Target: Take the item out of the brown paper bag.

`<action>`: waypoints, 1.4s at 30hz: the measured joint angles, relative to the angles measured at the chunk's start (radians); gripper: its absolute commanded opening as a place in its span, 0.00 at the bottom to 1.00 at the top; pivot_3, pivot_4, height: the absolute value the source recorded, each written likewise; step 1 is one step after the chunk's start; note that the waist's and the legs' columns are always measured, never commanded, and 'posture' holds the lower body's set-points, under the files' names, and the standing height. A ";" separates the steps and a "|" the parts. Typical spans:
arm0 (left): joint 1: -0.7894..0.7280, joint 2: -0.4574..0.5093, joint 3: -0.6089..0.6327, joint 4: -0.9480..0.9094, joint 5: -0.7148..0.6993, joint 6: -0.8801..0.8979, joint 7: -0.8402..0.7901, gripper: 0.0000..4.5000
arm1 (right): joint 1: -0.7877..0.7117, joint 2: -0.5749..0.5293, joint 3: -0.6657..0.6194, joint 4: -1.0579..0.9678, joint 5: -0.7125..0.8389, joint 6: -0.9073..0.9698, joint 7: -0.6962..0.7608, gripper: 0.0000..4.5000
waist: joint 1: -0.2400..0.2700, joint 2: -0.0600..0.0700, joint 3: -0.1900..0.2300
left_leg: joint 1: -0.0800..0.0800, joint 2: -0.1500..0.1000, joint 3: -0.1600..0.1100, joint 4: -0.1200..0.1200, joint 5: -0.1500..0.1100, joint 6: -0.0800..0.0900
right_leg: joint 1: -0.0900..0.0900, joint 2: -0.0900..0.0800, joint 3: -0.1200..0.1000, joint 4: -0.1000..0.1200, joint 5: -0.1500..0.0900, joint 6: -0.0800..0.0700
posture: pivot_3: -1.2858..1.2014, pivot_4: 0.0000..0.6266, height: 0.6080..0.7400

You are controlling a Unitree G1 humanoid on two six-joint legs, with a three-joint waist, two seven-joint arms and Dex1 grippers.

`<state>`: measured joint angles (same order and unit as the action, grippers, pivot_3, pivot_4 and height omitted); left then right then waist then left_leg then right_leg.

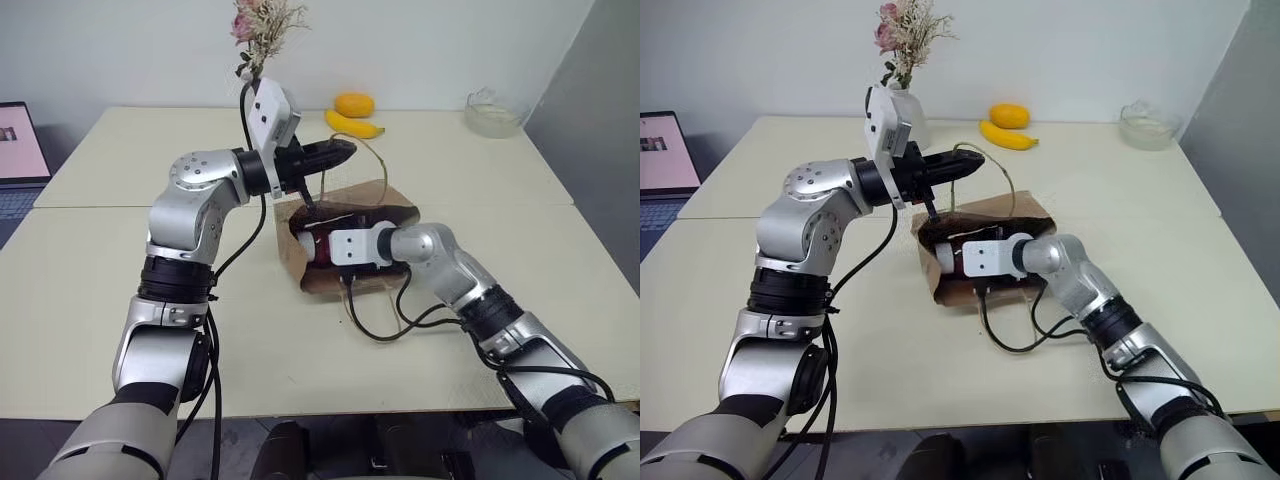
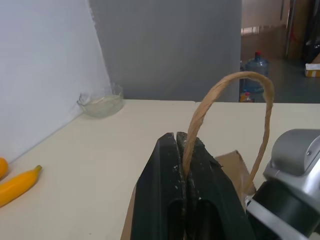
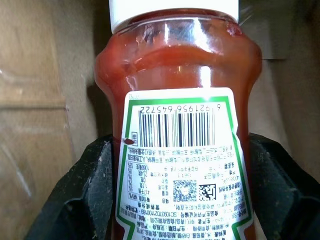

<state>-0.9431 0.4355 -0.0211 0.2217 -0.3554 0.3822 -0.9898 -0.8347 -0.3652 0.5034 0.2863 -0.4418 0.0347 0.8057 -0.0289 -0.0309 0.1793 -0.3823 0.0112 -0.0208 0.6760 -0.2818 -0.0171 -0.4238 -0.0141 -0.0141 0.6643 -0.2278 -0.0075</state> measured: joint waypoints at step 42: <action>-0.021 -0.013 -0.014 0.104 0.083 -0.059 0.045 0.00 | 0.029 -0.240 -0.650 -0.508 0.989 0.652 0.134 0.72 | 0.007 0.000 0.001 | -0.001 -0.001 -0.001 0.000 0.000 0.000 | 0.000 -0.001 -0.002 -0.001 0.000 0.000 | 0.52 0.24 1.00</action>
<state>-0.9640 0.4226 -0.0348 0.3259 -0.2719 0.3236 -0.9446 -0.8060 -0.6054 -0.1465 -0.2213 0.5472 0.6865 0.9396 -0.0223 -0.0306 0.1800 -0.3831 0.0105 -0.0218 0.6757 -0.2819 -0.0168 -0.4233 -0.0154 -0.0158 0.6631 -0.2280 -0.0072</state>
